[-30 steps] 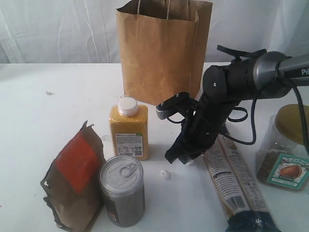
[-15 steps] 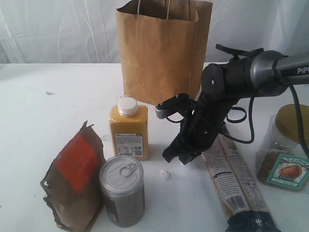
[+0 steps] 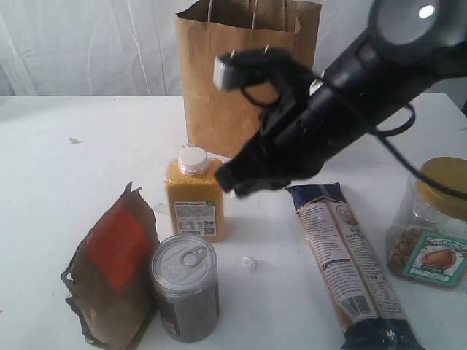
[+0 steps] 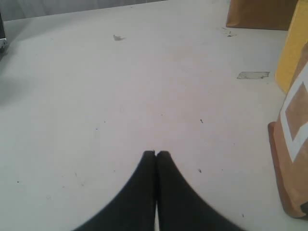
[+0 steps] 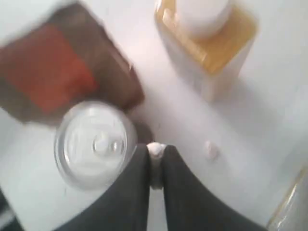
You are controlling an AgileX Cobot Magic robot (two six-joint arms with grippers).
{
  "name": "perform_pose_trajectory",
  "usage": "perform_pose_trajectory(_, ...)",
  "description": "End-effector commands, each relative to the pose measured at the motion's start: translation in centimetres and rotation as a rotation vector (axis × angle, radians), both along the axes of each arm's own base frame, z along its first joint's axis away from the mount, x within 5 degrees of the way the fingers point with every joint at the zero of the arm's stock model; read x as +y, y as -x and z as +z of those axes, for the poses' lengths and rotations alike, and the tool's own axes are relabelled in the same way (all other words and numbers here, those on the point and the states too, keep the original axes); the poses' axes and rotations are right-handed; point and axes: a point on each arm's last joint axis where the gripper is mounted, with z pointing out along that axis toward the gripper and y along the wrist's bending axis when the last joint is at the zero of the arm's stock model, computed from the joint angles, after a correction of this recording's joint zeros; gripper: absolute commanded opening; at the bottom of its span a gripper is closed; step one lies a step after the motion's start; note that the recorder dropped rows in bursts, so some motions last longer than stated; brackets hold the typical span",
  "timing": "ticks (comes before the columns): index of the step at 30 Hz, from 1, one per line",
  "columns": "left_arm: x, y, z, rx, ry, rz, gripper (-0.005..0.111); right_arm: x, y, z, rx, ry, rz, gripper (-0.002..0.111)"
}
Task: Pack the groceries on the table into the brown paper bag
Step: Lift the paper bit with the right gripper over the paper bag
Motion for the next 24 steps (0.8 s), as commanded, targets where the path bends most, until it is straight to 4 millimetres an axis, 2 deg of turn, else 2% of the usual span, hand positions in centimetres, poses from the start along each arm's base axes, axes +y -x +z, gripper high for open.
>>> perform_pose_trajectory(1, 0.0, 0.0, -0.1, -0.001, 0.000, -0.006, 0.000, -1.5, 0.0, 6.8, -0.376, -0.327, -0.249, 0.000)
perform_pose_trajectory(2, 0.0, 0.0, -0.1, -0.001, 0.000, -0.006, 0.000, -1.9, -0.4, 8.6, -0.498, -0.435, -0.324, 0.000)
perform_pose_trajectory(5, 0.0, 0.0, -0.1, -0.001, 0.000, -0.006, 0.000, -2.9, -1.2, 11.7, -0.743, -0.631, -0.458, 0.000)
perform_pose_trajectory(7, 0.0, 0.0, -0.1, -0.001, 0.000, -0.006, 0.000, -3.2, -1.8, 12.4, -0.817, -0.711, -0.527, 0.000)
perform_pose_trajectory(10, 0.0, 0.0, -0.1, -0.001, 0.000, -0.006, 0.000, -3.8, -5.0, 11.3, -0.747, -0.737, -0.658, 0.000)
perform_pose_trajectory(11, 0.0, 0.0, -0.1, -0.001, 0.000, -0.006, 0.000, -4.6, -7.8, 9.8, -0.641, -0.722, -0.751, 0.000)
perform_pose_trajectory(12, 0.0, 0.0, -0.1, -0.001, 0.000, -0.006, 0.000, -5.2, -9.3, 9.1, -0.573, -0.713, -0.792, 0.000)
perform_pose_trajectory(13, 0.0, 0.0, -0.1, -0.001, 0.000, -0.006, 0.000, -5.9, -11.9, 8.1, -0.472, -0.667, -0.809, 0.000)
perform_pose_trajectory(15, 0.0, 0.0, -0.1, -0.001, 0.000, -0.006, 0.000, -5.6, -14.6, 7.6, -0.381, -0.596, -0.746, 0.000)
perform_pose_trajectory(18, 0.0, 0.0, -0.1, -0.001, 0.000, -0.006, 0.000, -4.6, -17.7, 6.7, -0.390, -0.580, -0.724, 0.000)
perform_pose_trajectory(20, 0.0, 0.0, -0.1, -0.001, 0.000, -0.006, 0.000, -4.6, -18.5, 6.3, -0.440, -0.557, -0.720, 0.000)
perform_pose_trajectory(24, 0.0, 0.0, -0.1, -0.001, 0.000, -0.006, 0.000, -4.4, -18.1, 6.2, -0.462, -0.492, -0.648, 0.000)
